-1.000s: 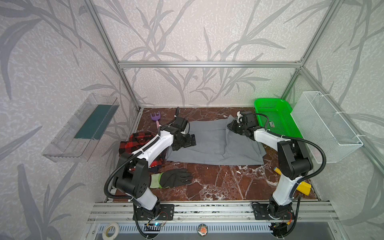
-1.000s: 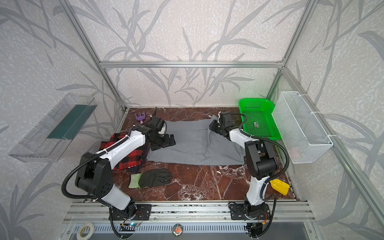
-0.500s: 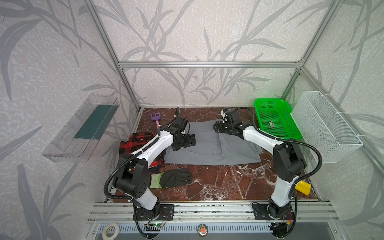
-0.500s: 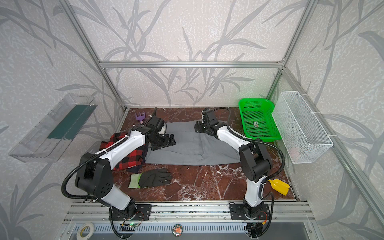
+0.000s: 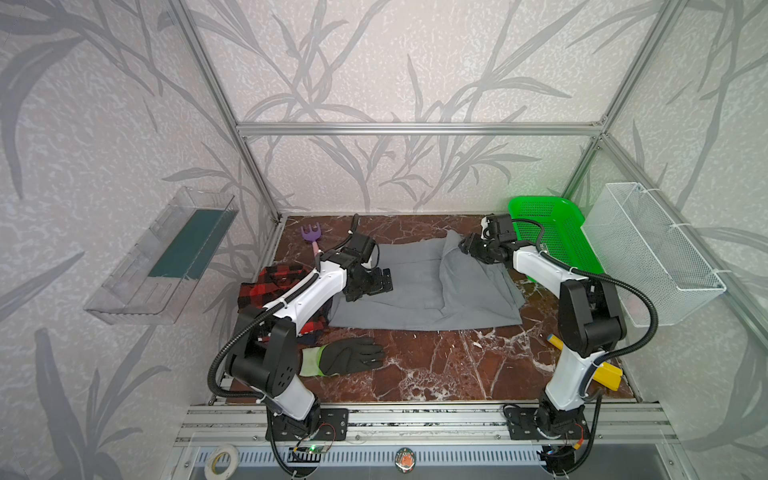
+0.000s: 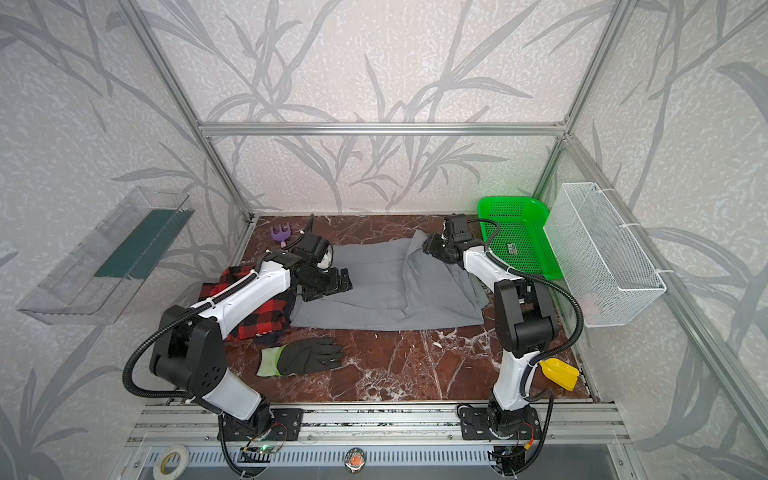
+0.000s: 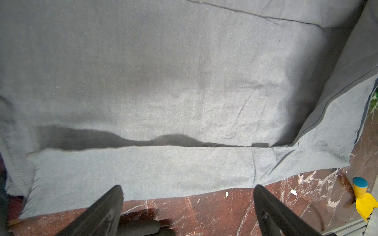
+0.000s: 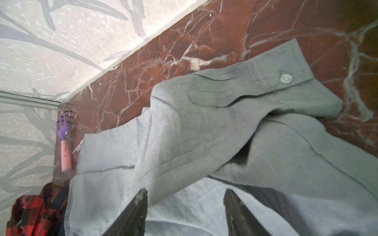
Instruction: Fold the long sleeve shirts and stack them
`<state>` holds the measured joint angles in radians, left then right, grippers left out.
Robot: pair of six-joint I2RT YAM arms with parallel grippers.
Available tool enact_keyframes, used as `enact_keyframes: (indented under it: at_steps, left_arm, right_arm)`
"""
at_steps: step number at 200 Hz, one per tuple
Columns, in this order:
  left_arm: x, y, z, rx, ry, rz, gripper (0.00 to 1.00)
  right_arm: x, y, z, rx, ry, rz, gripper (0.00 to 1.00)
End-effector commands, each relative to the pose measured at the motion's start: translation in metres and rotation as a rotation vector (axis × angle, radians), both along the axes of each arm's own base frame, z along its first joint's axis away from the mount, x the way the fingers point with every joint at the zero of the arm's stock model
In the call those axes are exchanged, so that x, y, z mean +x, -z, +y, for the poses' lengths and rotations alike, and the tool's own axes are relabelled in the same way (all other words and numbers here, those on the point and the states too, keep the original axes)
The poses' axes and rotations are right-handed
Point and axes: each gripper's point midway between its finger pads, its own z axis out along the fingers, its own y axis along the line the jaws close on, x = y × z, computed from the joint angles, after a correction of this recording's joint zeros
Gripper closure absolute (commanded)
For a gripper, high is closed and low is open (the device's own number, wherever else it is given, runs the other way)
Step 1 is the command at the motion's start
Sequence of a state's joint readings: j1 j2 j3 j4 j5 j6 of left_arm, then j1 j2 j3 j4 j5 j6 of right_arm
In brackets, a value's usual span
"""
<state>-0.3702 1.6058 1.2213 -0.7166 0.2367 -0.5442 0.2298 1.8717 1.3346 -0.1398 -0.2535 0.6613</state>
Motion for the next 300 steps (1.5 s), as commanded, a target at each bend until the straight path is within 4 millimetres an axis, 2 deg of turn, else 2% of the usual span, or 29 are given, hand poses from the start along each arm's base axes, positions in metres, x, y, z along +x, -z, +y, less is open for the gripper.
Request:
enact_keyframes:
  at_steps: [1,27,50,77,102,130,149,180,203,219,238,257,271,300]
  left_arm:
    - [-0.002,-0.005,0.002,-0.008,-0.007,-0.01,0.01]
    - [-0.003,-0.004,0.002,-0.006,-0.005,-0.008,0.01]
    - [-0.003,-0.004,0.002,-0.006,-0.005,-0.01,0.01]
    - [-0.003,-0.004,0.002,-0.009,-0.004,-0.009,0.01]
    - [-0.003,-0.006,0.003,-0.005,-0.005,-0.014,0.01]
    - [-0.003,-0.005,0.001,-0.012,-0.003,-0.011,0.01]
    - [-0.003,-0.005,0.0,-0.017,0.0,-0.007,0.01]
    - [-0.004,-0.004,0.0,-0.021,0.0,-0.002,0.01]
    - [-0.005,-0.003,0.0,-0.023,-0.001,0.0,0.01]
    - [-0.005,-0.004,-0.001,-0.025,-0.001,-0.003,0.01]
    - [-0.005,-0.003,-0.001,-0.024,0.0,-0.001,0.01]
    - [-0.005,-0.004,0.0,-0.023,0.0,-0.003,0.01]
    - [-0.005,-0.003,0.0,-0.019,-0.002,-0.001,0.01]
    - [-0.005,-0.004,0.001,-0.018,-0.001,-0.004,0.01]
  right_arm:
    - [0.005,-0.018,0.026,0.159,-0.015,-0.019,0.44]
    - [0.011,-0.001,0.022,0.204,0.035,0.034,0.49]
    - [0.019,-0.001,0.022,0.24,0.061,0.031,0.56]
    - [0.027,-0.001,0.024,0.232,0.058,0.044,0.75]
    - [0.029,-0.005,0.019,0.164,0.049,0.031,0.86]
    - [0.023,-0.021,0.023,-0.015,-0.007,-0.025,0.89]
    - [0.014,-0.028,0.037,-0.169,-0.09,-0.071,0.88]
    - [-0.001,-0.019,0.054,-0.37,-0.172,-0.086,0.84]
    - [-0.013,-0.012,0.078,-0.485,-0.271,-0.118,0.83]
    - [-0.025,-0.01,0.1,-0.527,-0.344,-0.145,0.8]
    - [-0.035,-0.003,0.113,-0.483,-0.367,-0.138,0.78]
    - [-0.039,0.001,0.109,-0.409,-0.335,-0.093,0.73]
    - [-0.034,0.002,0.088,-0.362,-0.252,-0.043,0.65]
    - [-0.024,0.0,0.051,-0.118,-0.14,0.045,0.56]
